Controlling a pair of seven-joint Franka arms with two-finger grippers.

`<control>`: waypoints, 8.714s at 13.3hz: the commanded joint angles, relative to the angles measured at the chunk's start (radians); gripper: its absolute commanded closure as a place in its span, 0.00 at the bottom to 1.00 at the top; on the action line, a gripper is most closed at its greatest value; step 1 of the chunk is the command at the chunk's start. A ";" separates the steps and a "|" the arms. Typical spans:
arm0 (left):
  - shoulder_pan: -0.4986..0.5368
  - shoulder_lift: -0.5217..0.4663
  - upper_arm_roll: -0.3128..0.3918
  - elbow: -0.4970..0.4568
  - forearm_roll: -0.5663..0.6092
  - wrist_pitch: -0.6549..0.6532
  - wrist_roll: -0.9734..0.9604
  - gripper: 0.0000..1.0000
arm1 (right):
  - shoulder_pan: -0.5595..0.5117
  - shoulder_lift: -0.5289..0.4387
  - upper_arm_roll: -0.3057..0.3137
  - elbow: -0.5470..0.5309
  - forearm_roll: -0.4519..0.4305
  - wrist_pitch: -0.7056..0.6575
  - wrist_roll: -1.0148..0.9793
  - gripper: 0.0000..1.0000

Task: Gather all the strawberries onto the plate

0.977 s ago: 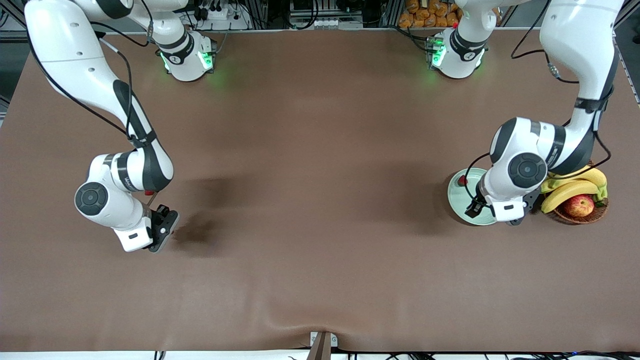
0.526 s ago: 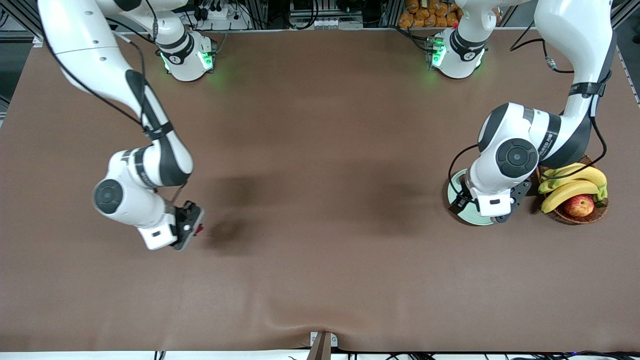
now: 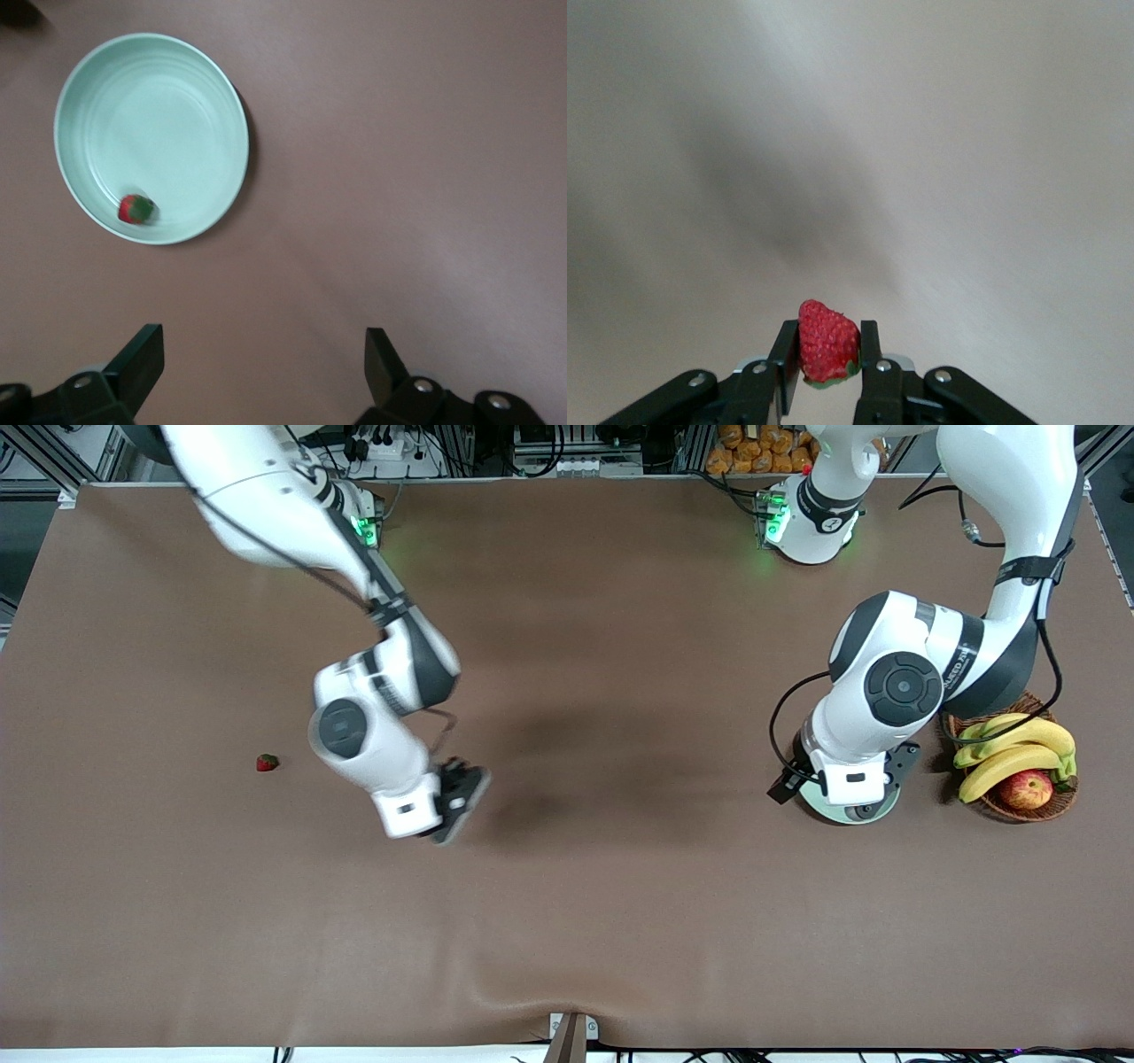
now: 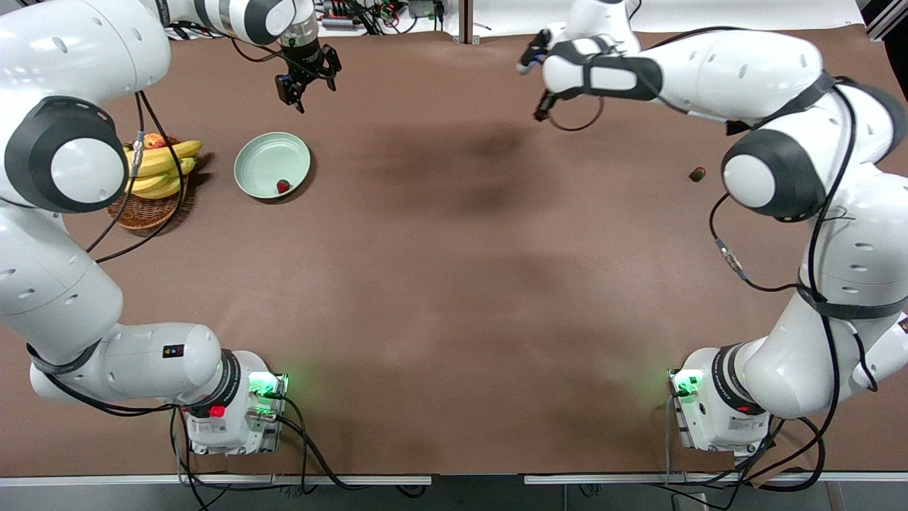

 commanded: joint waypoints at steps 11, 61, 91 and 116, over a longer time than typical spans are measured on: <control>-0.062 0.083 0.000 0.078 -0.033 -0.019 -0.066 0.00 | 0.309 0.294 -0.014 0.232 0.008 0.315 0.676 0.95; -0.382 0.396 0.095 0.200 0.024 0.241 -0.563 1.00 | -0.599 -0.246 -0.031 -0.600 0.000 0.086 0.400 0.00; 0.095 0.106 0.001 0.017 0.104 -0.071 0.359 0.00 | -0.605 -0.175 -0.053 -0.529 -0.075 0.054 0.540 0.84; 0.023 0.172 -0.075 0.164 -0.016 -0.092 0.157 0.00 | 0.304 0.158 -0.045 0.014 0.232 0.138 1.047 0.53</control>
